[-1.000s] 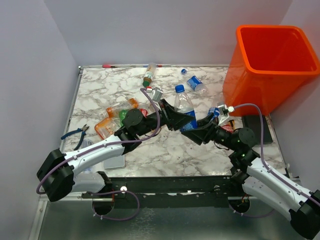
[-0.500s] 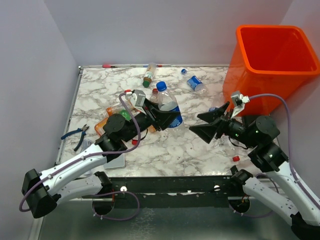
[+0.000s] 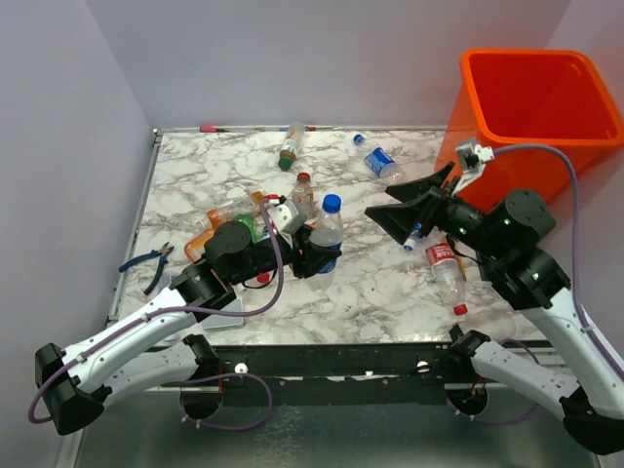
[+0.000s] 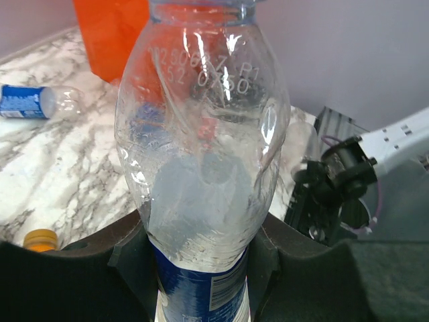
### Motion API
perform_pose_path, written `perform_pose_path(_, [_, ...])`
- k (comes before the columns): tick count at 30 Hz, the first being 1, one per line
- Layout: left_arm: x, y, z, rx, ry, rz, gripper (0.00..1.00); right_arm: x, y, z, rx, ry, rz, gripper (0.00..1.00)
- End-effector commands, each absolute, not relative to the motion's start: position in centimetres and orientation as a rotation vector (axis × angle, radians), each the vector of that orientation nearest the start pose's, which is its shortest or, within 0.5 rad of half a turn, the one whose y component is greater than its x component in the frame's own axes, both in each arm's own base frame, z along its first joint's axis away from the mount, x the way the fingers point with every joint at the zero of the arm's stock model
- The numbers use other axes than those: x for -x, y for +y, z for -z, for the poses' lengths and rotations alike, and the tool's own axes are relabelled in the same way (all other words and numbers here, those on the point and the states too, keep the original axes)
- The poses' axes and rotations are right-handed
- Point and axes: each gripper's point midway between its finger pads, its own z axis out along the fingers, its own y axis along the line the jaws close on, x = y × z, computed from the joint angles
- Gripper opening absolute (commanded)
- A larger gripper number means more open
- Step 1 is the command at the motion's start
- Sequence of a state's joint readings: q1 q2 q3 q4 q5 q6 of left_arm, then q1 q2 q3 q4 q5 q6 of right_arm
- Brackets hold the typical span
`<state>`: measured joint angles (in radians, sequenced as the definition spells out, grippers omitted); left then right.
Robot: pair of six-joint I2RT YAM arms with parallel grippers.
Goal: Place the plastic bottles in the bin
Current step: Pick up the plastic bottle at the center of the board.
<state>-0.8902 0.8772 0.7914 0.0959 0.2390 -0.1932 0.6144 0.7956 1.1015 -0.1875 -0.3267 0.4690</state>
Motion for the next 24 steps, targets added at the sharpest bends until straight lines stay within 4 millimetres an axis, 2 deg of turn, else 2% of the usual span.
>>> perform_pose_path(1, [-15.3,-30.3,-31.8,-0.884,1.46,1.113,0.2,-19.8,25.3,-42.8,0.491,1.505,-1.181,1.0])
perform_pose_path(6, [-15.3,-30.4,-31.7,-0.887,1.467,1.121,0.19,-20.4,27.1,-42.6,0.531,1.537,-1.216,0.95])
perform_pose_path(11, [-15.6,-30.7,-31.5,-0.88,1.489,1.12,0.2,-19.3,29.4,-42.3,0.619,1.55,-1.247,0.83])
perform_pose_path(20, [-15.7,-30.8,-31.5,-0.864,1.506,1.136,0.19,-18.6,30.5,-40.9,0.664,1.591,-1.244,0.84])
perform_pose_path(22, [-15.6,-30.9,-31.6,-0.865,1.504,1.138,0.19,-18.8,30.9,-40.3,0.663,1.615,-1.237,0.76])
perform_pose_path(24, [-15.6,-30.9,-31.8,-0.863,1.502,1.141,0.19,-19.0,31.1,-39.9,0.663,1.636,-1.228,0.63])
